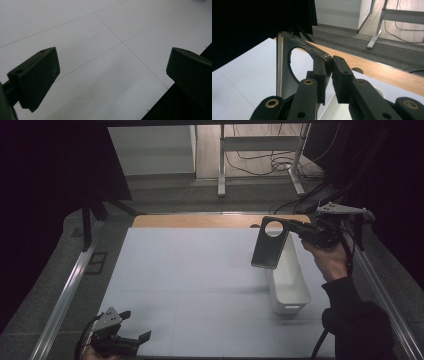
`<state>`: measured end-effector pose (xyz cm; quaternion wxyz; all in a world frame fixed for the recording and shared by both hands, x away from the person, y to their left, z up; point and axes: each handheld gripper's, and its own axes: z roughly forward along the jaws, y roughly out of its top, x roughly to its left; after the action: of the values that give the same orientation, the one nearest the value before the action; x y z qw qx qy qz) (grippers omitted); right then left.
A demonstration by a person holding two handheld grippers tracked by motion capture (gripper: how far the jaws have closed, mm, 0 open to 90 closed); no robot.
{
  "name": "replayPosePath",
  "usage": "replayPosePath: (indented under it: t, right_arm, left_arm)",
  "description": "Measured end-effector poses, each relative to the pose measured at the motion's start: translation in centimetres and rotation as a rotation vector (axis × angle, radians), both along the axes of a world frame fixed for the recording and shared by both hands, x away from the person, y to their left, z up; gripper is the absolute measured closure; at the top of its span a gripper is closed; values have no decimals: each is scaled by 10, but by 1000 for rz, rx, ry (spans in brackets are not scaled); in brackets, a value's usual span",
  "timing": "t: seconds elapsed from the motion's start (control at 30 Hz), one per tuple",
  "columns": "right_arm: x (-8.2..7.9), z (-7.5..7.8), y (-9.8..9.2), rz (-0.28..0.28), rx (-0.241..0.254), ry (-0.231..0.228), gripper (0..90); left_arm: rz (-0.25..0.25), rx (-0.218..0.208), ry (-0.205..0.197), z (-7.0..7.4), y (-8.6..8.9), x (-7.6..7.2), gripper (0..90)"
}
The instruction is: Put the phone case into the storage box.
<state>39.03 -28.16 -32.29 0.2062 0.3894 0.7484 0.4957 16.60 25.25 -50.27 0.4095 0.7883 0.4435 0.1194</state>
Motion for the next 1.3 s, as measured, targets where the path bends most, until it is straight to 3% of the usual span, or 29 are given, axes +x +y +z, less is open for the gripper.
replayPosePath:
  t: [0.57, 0.97, 1.3]
  right_arm:
    - [22, 8, -24, -47, -43, -40, 812]
    - [36, 13, -35, -51, -63, -82, 812]
    - [51, 11, -42, -63, -77, -90, 812]
  left_arm:
    - [-6, 4, 3, 0, -1, 0, 0]
    - [-10, 9, 6, 0, -1, 1, 0]
    - [-11, 11, 9, 0, -2, 1, 0]
